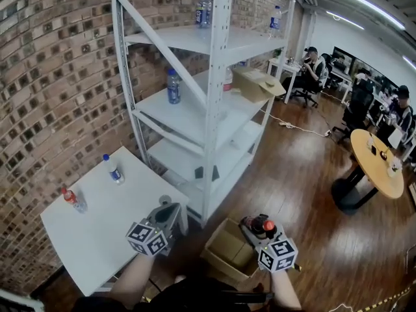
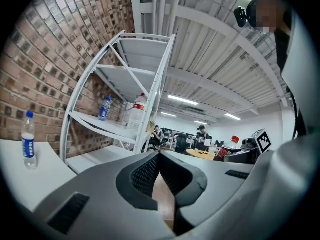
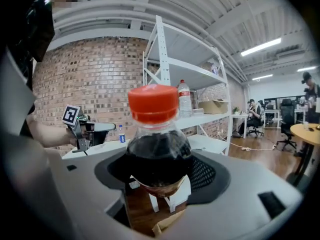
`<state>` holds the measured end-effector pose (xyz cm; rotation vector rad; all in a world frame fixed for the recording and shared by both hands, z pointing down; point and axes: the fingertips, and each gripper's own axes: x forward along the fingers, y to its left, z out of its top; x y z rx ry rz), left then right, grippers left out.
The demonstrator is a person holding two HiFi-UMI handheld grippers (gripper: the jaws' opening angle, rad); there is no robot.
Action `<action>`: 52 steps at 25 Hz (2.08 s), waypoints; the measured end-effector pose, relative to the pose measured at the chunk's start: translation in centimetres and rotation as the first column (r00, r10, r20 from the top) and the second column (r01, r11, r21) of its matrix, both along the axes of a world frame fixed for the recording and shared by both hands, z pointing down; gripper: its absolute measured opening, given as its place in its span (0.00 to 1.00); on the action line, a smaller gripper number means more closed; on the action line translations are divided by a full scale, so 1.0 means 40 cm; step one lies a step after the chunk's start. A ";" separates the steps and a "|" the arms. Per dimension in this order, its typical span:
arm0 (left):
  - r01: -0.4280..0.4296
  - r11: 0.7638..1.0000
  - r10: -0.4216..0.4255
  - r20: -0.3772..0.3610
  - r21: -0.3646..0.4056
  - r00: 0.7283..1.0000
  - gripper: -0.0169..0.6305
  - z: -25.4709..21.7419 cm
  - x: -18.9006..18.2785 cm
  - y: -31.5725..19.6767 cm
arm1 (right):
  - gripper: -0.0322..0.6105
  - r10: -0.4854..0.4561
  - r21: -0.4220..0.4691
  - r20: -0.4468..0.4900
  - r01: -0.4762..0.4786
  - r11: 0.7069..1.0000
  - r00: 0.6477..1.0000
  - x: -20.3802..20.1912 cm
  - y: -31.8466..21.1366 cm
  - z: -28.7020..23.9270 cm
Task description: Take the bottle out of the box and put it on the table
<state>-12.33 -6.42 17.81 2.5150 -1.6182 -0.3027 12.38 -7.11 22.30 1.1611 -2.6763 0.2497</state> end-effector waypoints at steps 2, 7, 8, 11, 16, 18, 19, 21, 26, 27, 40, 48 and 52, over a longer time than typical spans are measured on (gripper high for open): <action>0.056 0.998 -0.056 0.012 -0.012 0.998 0.03 0.016 -0.034 0.024 | 0.55 -0.053 0.006 0.006 0.053 0.999 0.999 -0.031 -0.008 0.006; 0.226 0.971 -0.223 0.051 -0.079 0.973 0.03 0.063 -0.148 0.135 | 0.55 -0.209 -0.009 -0.048 0.209 0.978 0.977 -0.156 -0.012 0.062; 0.263 0.961 -0.259 0.053 -0.088 0.964 0.03 0.070 -0.179 0.159 | 0.55 -0.238 -0.020 -0.058 0.237 0.971 0.970 -0.188 -0.006 0.078; 0.362 0.928 -0.360 0.035 -0.087 0.932 0.03 0.069 -0.279 0.223 | 0.55 -0.323 -0.064 -0.056 0.319 0.945 0.945 -0.296 0.018 0.097; 0.447 0.891 -0.446 0.032 -0.074 0.894 0.03 0.068 -0.417 0.353 | 0.55 -0.446 -0.072 -0.073 0.441 0.894 0.892 -0.488 0.089 0.091; 0.500 0.864 -0.500 0.020 -0.055 0.866 0.03 0.065 -0.480 0.409 | 0.55 -0.497 -0.053 -0.083 0.494 0.868 0.864 -0.571 0.111 0.067; 0.528 0.848 -0.528 0.010 -0.045 0.849 0.03 0.063 -0.517 0.435 | 0.55 -0.521 -0.046 -0.086 0.519 0.854 0.850 -0.614 0.121 0.056; 0.577 0.816 -0.578 -0.011 -0.026 0.816 0.03 0.057 -0.591 0.480 | 0.55 -0.563 -0.037 -0.082 0.562 0.827 0.823 -0.695 0.137 0.037; 0.667 0.745 -0.667 -0.038 -0.024 0.744 0.03 0.066 -0.729 0.591 | 0.55 -0.638 -0.053 -0.097 0.637 0.769 0.764 -0.851 0.188 0.043; 0.679 0.734 -0.679 -0.041 -0.026 0.733 0.03 0.069 -0.750 0.611 | 0.55 -0.649 -0.057 -0.099 0.647 0.761 0.755 -0.874 0.198 0.046; 0.850 0.522 -0.853 -0.038 -0.064 0.521 0.03 0.099 -0.957 0.875 | 0.55 -0.821 -0.087 -0.115 0.818 0.569 0.559 -1.203 0.331 0.081; 0.914 0.403 -0.915 -0.004 -0.051 0.403 0.03 0.076 -0.943 0.950 | 0.55 -0.892 -0.064 -0.125 0.894 0.444 0.434 -1.340 0.350 0.073; 0.938 0.341 -0.940 -0.001 -0.059 0.342 0.03 0.080 -0.944 0.991 | 0.55 -0.917 -0.063 -0.138 0.921 0.385 0.374 -1.387 0.384 0.083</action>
